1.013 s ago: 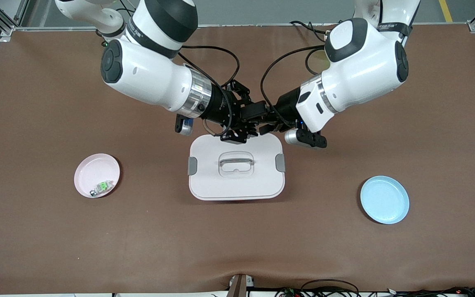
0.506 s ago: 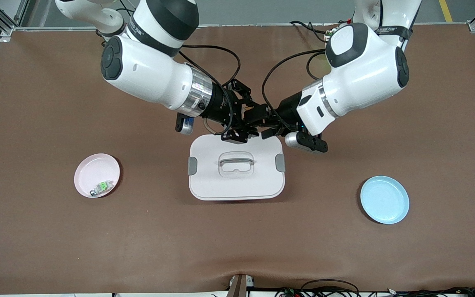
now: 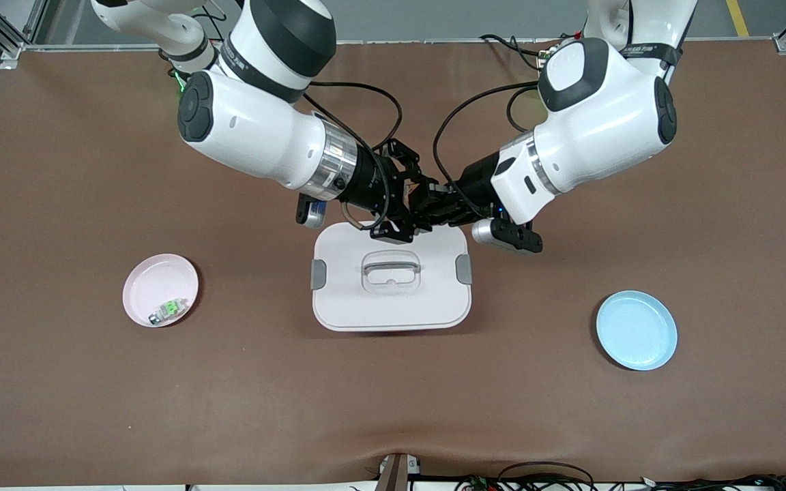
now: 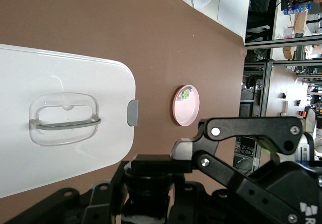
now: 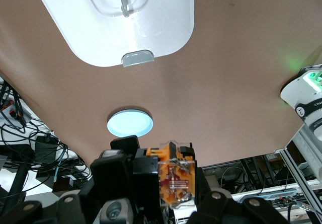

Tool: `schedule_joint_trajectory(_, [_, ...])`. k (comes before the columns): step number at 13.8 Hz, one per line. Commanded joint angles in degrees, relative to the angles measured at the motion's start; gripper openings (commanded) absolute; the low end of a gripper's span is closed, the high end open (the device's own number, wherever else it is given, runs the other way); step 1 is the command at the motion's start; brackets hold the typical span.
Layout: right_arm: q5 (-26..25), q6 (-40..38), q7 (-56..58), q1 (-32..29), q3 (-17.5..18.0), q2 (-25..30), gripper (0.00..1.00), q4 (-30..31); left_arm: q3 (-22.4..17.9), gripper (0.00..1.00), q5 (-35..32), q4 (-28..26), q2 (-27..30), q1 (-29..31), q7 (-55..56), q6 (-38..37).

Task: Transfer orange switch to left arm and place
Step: 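Grasp the switch with the left gripper above the white box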

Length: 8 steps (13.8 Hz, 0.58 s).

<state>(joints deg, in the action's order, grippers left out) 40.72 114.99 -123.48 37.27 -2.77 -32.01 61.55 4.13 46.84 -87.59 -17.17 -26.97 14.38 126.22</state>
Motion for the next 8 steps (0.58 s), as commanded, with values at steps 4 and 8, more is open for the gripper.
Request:
schedule_joint_trajectory(4, [-0.55,1.28,-1.15,0.43,-0.48,-1.83,0.00,-2.31,-0.09,0.00,-0.52,0.05,0.29,0.78,-0.40,-0.36])
schedule_joint_trajectory(8, [-0.55,1.99,-1.06,0.52,-0.40,-1.91,0.96,-2.31,-0.09,0.00,-0.52,-0.04,0.38,0.78,-0.23,-0.45])
